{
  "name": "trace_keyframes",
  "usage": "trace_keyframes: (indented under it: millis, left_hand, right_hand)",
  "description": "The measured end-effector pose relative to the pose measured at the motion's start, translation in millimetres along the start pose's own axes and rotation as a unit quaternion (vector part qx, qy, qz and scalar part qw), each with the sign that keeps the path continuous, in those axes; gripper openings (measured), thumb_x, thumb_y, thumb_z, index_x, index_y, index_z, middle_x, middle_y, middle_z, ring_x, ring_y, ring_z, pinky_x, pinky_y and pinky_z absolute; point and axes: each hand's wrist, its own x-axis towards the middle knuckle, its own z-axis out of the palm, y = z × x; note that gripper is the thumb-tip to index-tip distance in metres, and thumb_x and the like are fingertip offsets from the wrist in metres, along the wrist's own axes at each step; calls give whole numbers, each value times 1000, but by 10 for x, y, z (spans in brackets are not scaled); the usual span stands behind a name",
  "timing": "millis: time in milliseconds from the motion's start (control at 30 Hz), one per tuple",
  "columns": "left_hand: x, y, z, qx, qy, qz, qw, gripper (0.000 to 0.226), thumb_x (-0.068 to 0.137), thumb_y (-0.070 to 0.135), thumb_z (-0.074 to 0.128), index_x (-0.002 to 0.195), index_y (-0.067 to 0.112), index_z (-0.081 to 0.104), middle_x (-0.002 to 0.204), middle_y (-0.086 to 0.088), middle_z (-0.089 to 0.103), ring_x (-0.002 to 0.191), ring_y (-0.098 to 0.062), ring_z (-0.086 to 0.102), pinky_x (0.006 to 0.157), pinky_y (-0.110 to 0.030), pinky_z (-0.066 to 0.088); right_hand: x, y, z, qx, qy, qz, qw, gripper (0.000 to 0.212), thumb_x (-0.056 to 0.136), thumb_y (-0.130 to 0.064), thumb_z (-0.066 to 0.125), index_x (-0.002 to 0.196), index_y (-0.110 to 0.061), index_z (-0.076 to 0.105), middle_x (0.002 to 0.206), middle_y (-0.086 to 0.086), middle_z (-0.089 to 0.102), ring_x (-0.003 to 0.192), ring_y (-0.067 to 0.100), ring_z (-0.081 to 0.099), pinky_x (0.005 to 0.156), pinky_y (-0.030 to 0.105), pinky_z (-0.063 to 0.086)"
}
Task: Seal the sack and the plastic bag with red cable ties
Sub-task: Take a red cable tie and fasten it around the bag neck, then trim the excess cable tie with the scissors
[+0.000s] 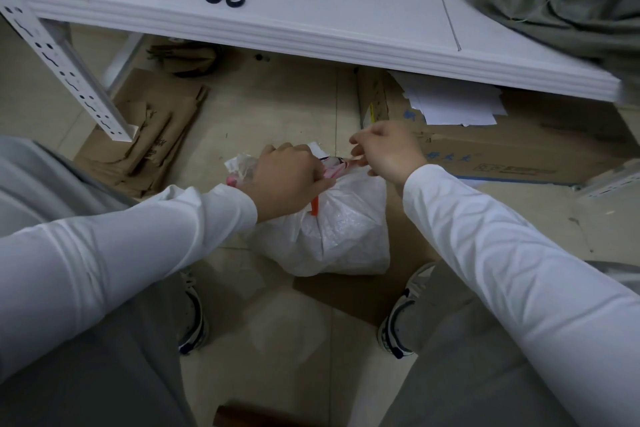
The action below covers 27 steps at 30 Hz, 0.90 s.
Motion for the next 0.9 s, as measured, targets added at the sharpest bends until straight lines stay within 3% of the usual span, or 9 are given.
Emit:
trace_keyframes:
  millis: [100,200,300,467,533,700,900]
  left_hand:
    - [25,-5,-36,-57,-10,-30,998,46,90,60,44,86,25,74,88,4,67,78,-14,56,77,-30,36]
    - [71,-25,-60,-101,-54,-34,993,33,85,58,57,92,30,73,98,9,69,89,-13,60,87,-36,46]
    - [107,-42,-127,-152,-85,-23,985,26,81,48,68,93,26,74,102,9,69,93,-12,60,86,-33,49]
    - [148,-54,-358,-177,-45,-16,983,24,84,35,70,99,17,72,101,7,64,91,-9,55,78,-23,42]
    - [192,-91,-471,-173,-15,-23,984,24,85,31,69,104,17,71,109,3,66,98,-12,57,80,-22,40]
    - [340,-230,-762,-120,36,-37,991,25,86,32,66,108,20,69,113,2,65,101,-16,59,76,-24,39]
    - [651,-555,-987,-79,96,-50,991,31,79,26,64,108,16,69,105,-7,67,99,-26,59,82,-36,50]
  right_hand:
    - [22,-38,-55,53,28,12,998,22,90,-17,54,79,-5,69,85,14,70,80,28,62,81,44,52]
    - [5,-99,-89,66,59,-8,996,24,91,-14,54,86,2,70,89,17,70,76,22,59,83,40,51]
    - [-38,-184,-98,79,67,-50,993,24,92,-19,54,75,-13,72,85,5,71,80,13,63,84,32,51]
    - [-53,-356,-90,64,77,-89,991,34,82,-27,68,61,-2,64,70,9,68,68,16,63,62,14,43]
    - [-23,-434,-71,51,76,-89,992,29,78,-26,72,58,-10,59,68,4,65,62,10,56,52,9,38]
    - [139,-701,-4,117,54,-99,987,29,68,-14,75,51,-20,53,61,0,58,64,16,56,64,30,48]
    - [340,-1016,92,191,33,-101,976,23,70,-7,74,59,-21,60,70,1,65,77,20,64,71,32,52]
